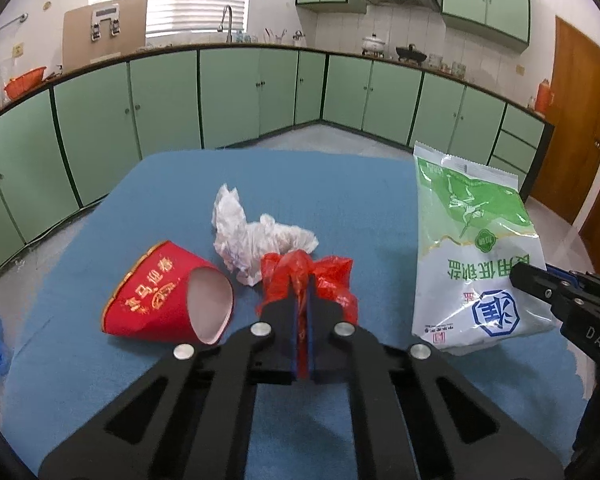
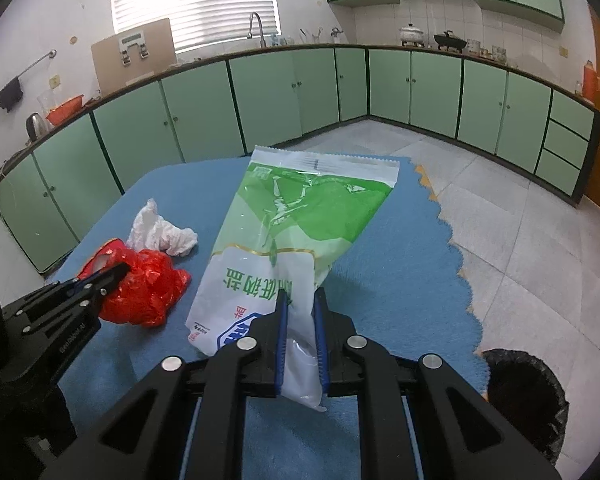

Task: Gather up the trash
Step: 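Lift the red plastic bag and white-green bag and carry both over the bin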

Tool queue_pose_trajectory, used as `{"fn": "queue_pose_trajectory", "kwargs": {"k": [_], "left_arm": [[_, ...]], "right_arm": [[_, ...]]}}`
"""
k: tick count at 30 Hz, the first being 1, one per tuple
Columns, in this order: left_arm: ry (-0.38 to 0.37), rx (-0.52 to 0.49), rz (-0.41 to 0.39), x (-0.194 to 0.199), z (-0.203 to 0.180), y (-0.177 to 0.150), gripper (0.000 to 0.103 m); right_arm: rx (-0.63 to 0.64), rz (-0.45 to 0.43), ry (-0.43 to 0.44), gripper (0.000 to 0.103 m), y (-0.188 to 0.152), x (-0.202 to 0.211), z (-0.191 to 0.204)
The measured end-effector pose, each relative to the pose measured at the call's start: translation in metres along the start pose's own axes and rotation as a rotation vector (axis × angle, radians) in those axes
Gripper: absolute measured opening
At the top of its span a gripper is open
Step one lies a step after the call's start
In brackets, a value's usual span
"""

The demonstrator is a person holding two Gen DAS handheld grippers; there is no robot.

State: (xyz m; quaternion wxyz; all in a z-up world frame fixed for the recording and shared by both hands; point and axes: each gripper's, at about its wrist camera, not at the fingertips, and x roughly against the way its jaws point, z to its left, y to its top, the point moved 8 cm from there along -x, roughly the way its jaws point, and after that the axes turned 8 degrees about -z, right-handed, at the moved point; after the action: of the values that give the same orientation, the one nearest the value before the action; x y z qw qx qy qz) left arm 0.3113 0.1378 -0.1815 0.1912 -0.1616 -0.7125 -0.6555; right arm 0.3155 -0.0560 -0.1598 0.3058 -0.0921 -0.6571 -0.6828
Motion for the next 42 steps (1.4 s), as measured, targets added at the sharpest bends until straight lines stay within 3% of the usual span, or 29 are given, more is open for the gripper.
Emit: {"fn": "queue_pose_trajectory", "kwargs": {"k": [10,21,42], "left_arm": [[-0.037,-0.008,-0.105,0.034,-0.026,0.032,0.000],[-0.119,-0.047,-0.177,0.059,-0.082,0.053,0.000],[-0.372,-0.142,-0.182,0.082,-0.235,0.038,0.000]], "right_arm": [[-0.026,-0.057,-0.018,0.013,0.022,0.041,-0.023],[-0.046,-0.118,-0.060,0.013,0.033,0.088,-0.055],[-0.144,-0.169,-0.263,0.013,0.017,0.173,-0.165]]}}
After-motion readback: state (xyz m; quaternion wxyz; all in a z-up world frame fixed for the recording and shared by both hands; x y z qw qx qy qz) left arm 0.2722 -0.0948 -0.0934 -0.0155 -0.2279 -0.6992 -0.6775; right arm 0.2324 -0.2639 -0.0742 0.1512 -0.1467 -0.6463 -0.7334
